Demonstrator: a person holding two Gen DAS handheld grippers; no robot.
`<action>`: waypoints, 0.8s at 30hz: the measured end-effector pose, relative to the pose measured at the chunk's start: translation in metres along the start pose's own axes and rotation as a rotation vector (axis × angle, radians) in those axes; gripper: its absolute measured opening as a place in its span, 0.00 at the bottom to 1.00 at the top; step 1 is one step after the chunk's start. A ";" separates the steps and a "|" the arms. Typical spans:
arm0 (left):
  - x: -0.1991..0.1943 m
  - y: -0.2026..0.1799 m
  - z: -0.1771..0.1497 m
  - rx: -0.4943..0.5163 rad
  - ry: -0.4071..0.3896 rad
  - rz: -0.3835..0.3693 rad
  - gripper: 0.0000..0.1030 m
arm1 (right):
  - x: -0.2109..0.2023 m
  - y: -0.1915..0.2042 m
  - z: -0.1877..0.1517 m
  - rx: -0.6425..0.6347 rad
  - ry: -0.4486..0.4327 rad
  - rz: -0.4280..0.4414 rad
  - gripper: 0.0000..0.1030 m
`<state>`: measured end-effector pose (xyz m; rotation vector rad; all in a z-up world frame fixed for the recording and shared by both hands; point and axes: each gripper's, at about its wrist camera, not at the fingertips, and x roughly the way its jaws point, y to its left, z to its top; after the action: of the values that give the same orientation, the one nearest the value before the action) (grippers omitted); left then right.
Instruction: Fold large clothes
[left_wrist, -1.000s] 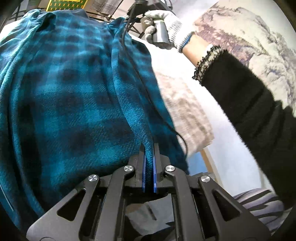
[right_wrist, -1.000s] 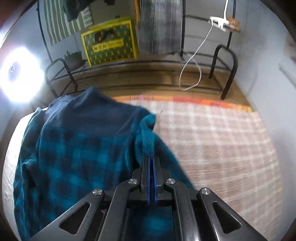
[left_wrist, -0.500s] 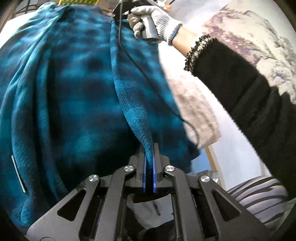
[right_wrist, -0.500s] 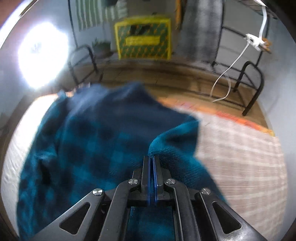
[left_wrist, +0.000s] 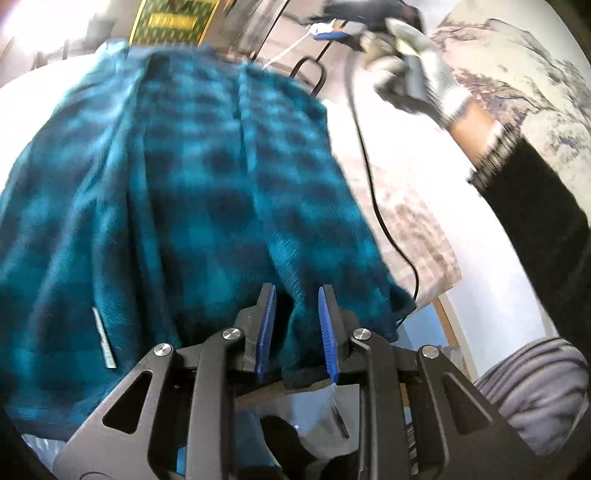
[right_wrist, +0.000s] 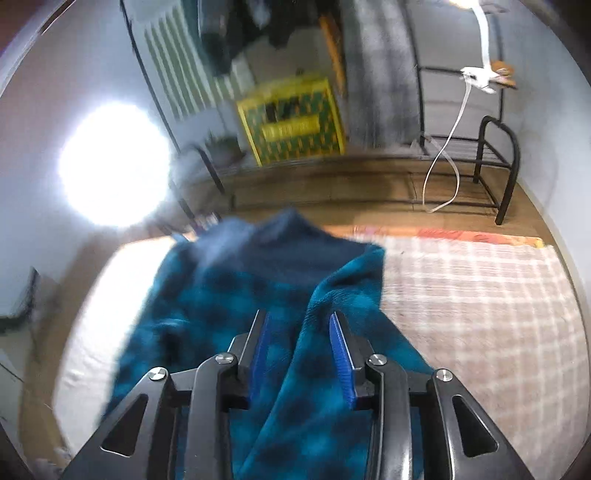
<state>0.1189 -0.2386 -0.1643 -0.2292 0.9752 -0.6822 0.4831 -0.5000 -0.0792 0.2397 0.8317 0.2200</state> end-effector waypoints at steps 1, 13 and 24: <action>-0.003 -0.005 0.000 0.014 -0.013 -0.006 0.21 | -0.026 -0.002 -0.004 0.006 -0.024 0.010 0.37; 0.058 -0.101 -0.015 0.278 0.116 -0.042 0.66 | -0.265 -0.009 -0.097 0.071 -0.235 0.001 0.52; 0.109 -0.106 -0.001 0.270 0.128 0.104 0.15 | -0.267 -0.077 -0.192 0.323 -0.237 0.111 0.61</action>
<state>0.1131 -0.3884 -0.1896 0.1030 0.9979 -0.7311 0.1721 -0.6256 -0.0401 0.6043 0.6155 0.1559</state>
